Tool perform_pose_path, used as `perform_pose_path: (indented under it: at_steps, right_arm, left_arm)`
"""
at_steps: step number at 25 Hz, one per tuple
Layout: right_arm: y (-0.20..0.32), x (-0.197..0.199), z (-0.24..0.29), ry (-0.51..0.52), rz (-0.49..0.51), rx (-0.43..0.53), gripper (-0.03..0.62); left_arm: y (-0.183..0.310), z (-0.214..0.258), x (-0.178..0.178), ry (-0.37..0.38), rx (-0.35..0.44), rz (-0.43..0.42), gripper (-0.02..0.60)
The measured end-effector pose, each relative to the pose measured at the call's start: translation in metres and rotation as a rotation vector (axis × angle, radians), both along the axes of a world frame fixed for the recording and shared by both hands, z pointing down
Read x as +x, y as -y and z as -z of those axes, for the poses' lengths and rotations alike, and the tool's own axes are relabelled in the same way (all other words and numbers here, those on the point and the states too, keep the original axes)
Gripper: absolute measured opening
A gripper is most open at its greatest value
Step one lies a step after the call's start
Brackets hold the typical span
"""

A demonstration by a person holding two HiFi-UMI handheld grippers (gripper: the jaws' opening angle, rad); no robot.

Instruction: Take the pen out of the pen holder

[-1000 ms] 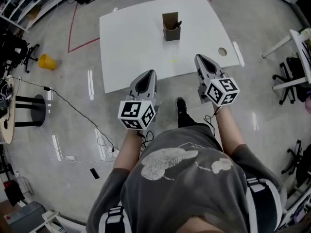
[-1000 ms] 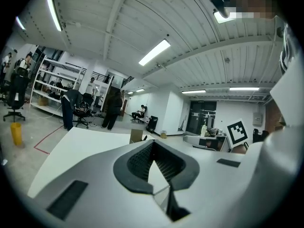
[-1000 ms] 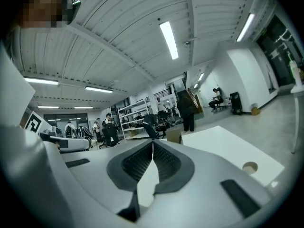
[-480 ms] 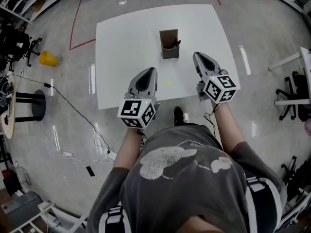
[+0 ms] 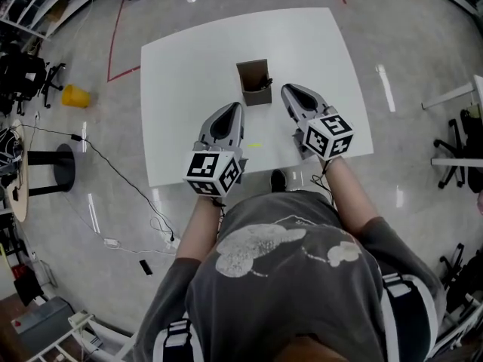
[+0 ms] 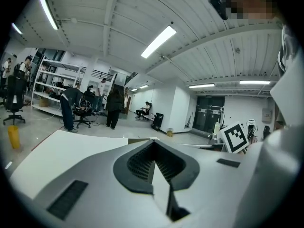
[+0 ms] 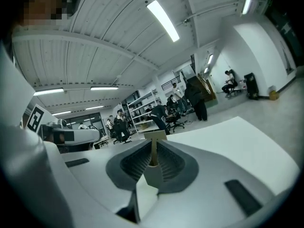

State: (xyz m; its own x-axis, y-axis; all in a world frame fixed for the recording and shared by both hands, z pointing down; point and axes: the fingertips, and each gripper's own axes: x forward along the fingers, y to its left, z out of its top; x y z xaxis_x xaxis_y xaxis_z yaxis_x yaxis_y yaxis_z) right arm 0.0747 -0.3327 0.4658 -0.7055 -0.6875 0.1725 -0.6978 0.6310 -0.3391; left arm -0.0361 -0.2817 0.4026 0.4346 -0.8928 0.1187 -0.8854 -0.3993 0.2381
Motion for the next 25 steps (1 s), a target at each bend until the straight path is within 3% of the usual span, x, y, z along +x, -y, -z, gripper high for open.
perform_pose_path:
  at_steps: [2,6,11,25]
  right_arm:
    - [0.003,-0.004,-0.004,0.002,0.016,-0.011,0.057]
    - [0.013,-0.007,-0.014,-0.017,0.040,-0.029,0.077]
    - [0.021,-0.018,-0.017,-0.030,0.092,-0.036,0.147]
    - [0.036,-0.050,-0.044,-0.145,0.088,-0.078,0.147]
  left_arm:
    - [0.008,-0.003,0.002,-0.001,-0.008,0.001,0.008]
    - [0.022,-0.010,0.007,0.008,-0.024,-0.007,0.008]
    - [0.034,-0.010,0.009,0.002,-0.031,0.004,0.008]
    - [0.056,-0.020,-0.019,-0.003,-0.070,-0.018,0.008]
